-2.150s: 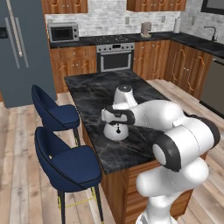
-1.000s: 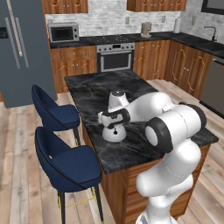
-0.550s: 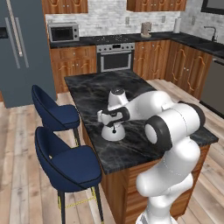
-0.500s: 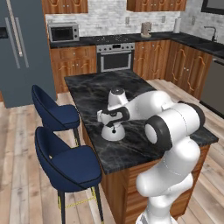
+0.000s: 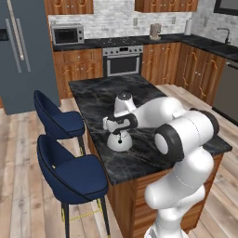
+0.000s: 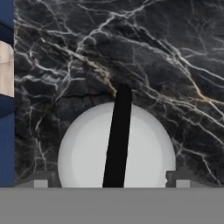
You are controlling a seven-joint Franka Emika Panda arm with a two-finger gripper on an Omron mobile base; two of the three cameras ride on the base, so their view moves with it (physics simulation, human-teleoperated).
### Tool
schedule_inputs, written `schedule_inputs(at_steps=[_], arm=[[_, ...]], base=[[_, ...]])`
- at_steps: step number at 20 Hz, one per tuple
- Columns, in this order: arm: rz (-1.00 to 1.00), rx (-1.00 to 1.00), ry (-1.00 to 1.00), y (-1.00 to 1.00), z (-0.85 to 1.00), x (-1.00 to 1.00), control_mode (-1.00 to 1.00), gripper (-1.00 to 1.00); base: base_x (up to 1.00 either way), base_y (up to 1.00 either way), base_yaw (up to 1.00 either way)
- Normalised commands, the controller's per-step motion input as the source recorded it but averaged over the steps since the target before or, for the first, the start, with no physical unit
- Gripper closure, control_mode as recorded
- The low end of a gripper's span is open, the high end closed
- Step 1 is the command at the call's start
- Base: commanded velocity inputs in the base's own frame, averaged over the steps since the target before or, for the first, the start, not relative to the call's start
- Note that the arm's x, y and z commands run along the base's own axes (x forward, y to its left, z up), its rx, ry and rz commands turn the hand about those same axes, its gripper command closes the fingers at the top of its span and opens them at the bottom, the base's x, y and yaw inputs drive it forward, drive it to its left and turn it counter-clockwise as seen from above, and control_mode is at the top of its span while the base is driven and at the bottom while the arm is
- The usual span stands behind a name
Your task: The kettle is done boiling. Turn off the stove, then wait for 300 timesteps before moving the kettle to the dining table.
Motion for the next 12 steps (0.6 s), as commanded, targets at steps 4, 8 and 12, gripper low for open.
schedule_inputs(at_steps=[4,8,12], arm=[[-0.08,0.01,0.09,0.0,0.0,-0.26,-1.0,-1.0],[-0.1,0.0,0.11,0.0,0.07,-0.24,-1.0,-1.0],[-0.1,0.0,0.1,0.0,0.18,-0.22,-1.0,-1.0]], base=[[0.0,0.0,0.0],[0.0,0.0,0.0],[0.0,0.0,0.0]])
